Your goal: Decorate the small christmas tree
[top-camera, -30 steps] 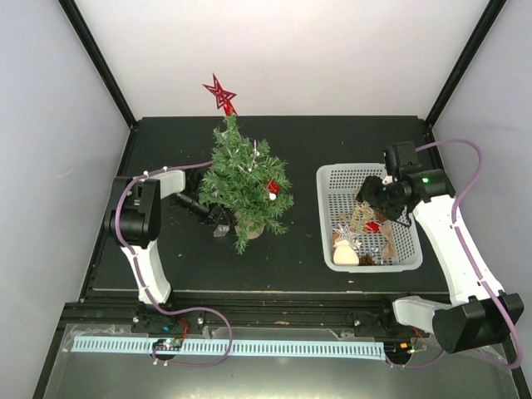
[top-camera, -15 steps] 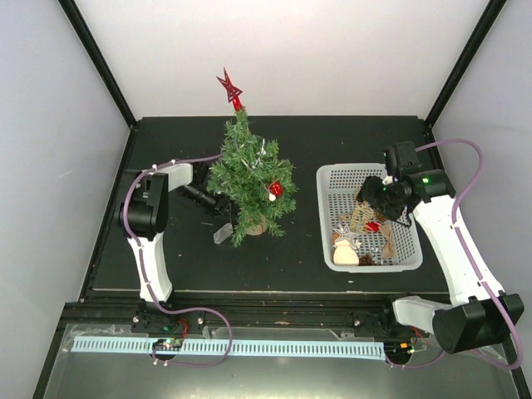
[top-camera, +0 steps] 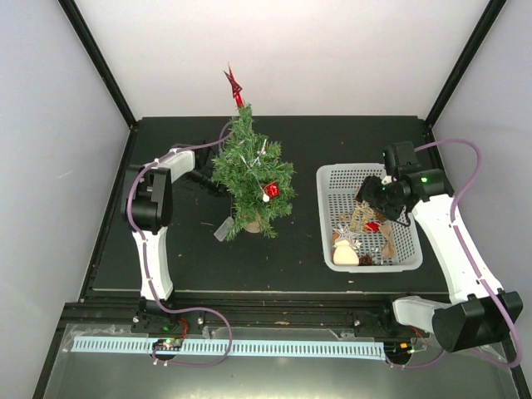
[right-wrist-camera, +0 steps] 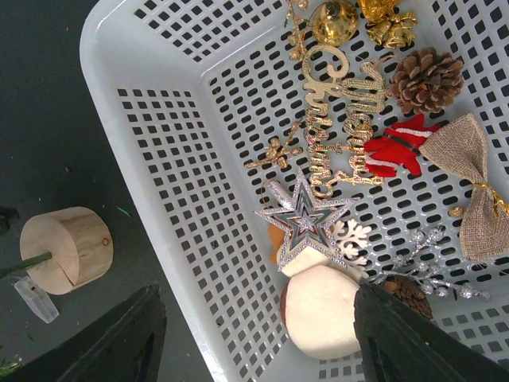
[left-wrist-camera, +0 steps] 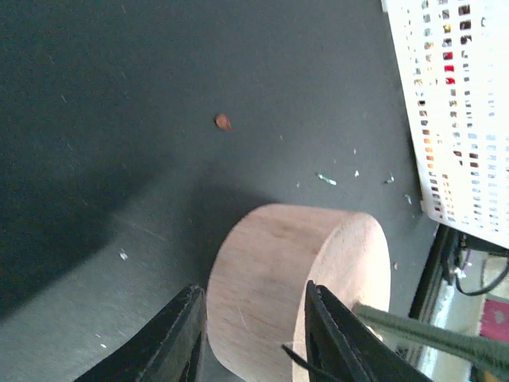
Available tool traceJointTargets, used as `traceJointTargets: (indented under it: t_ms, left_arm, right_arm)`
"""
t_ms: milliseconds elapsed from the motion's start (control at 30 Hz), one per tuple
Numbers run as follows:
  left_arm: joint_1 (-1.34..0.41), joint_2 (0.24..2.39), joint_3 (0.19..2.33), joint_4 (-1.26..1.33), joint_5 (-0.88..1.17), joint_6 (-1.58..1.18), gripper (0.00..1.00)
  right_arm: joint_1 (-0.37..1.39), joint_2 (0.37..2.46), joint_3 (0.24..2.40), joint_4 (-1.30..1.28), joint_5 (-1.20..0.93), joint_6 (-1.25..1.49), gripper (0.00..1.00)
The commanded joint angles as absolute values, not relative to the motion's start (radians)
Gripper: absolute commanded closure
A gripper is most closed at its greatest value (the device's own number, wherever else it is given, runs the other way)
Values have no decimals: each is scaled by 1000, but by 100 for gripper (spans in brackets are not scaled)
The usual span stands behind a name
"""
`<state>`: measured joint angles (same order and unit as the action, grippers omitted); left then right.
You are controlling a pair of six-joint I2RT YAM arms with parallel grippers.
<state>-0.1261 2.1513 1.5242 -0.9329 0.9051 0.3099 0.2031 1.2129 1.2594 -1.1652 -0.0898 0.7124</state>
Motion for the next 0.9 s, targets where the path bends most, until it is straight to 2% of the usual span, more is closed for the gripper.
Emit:
traceJointTargets:
  t_ms: [0,200,533,867]
  left_arm:
    - [-128,2176,1612,-905,872,282,63]
    - [-102,2131,1584,-892,873,270,62]
    - [-90,1967,1347,-861,867,291,58]
    - [-83,1818,1252,-975,930,362,56]
  right_arm:
    - [208,1222,1258,-1141,-91,701,34]
    - [210,1227,1265,-1142,-89,693,34]
    - [249,1264,1283,-1105,-98,661,34]
    - [307,1318,1304,-1060,-126,645,35]
